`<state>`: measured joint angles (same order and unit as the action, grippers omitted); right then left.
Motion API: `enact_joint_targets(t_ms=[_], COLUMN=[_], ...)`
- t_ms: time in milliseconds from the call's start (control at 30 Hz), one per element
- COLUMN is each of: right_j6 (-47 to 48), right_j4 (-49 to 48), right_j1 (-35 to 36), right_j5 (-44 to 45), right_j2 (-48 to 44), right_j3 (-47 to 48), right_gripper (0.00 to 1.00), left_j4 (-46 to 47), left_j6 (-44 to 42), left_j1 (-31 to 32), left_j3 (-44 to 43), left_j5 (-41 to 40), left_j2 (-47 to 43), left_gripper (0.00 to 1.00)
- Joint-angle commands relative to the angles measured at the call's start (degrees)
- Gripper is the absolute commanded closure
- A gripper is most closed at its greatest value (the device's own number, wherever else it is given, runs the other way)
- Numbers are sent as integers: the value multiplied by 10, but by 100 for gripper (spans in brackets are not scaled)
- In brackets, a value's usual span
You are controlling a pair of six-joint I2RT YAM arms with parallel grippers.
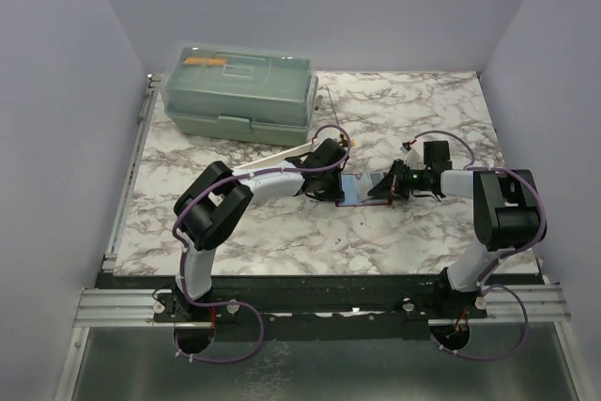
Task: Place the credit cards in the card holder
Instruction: Insert the credit card into the card holder.
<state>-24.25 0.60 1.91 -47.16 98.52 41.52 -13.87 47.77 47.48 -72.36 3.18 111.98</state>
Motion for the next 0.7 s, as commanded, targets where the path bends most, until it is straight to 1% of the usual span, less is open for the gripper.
enact_joint_targets(t_ms=[0, 100, 167, 233, 367, 400, 533, 633, 667], right_j6=[-56, -118, -117, -91, -10, 4, 30, 39, 42], right_j4=[-82, -157, -156, -113, 14, 41, 116, 145, 155], right_j1=[13, 34, 46, 47, 47, 47, 47, 47, 47], right_j5=[53, 76, 86, 96, 168, 175, 187, 200, 201], right_j2=[-21, -45, -45, -40, -71, -76, -87, -107, -109], right_j3=[-57, -105, -104, -87, -49, -39, -12, -2, 5], right_gripper=[100, 99, 96, 91, 70, 67, 57, 50, 50], left_j4=[-19, -16, -16, -17, -18, -18, -21, -22, -24], left_j6=[4, 8, 8, 6, -2, -2, -4, -7, -9], left_j1=[3, 6, 7, 7, 6, 4, -2, -6, -7], left_j3=[8, 6, 4, 4, 13, 15, 18, 21, 21], left_j5=[-7, -5, -2, -1, -15, -16, -19, -27, -27], left_j2=[16, 16, 15, 9, -13, -17, -24, -31, -32], left_gripper=[78, 78, 78, 78, 77, 77, 75, 75, 74])
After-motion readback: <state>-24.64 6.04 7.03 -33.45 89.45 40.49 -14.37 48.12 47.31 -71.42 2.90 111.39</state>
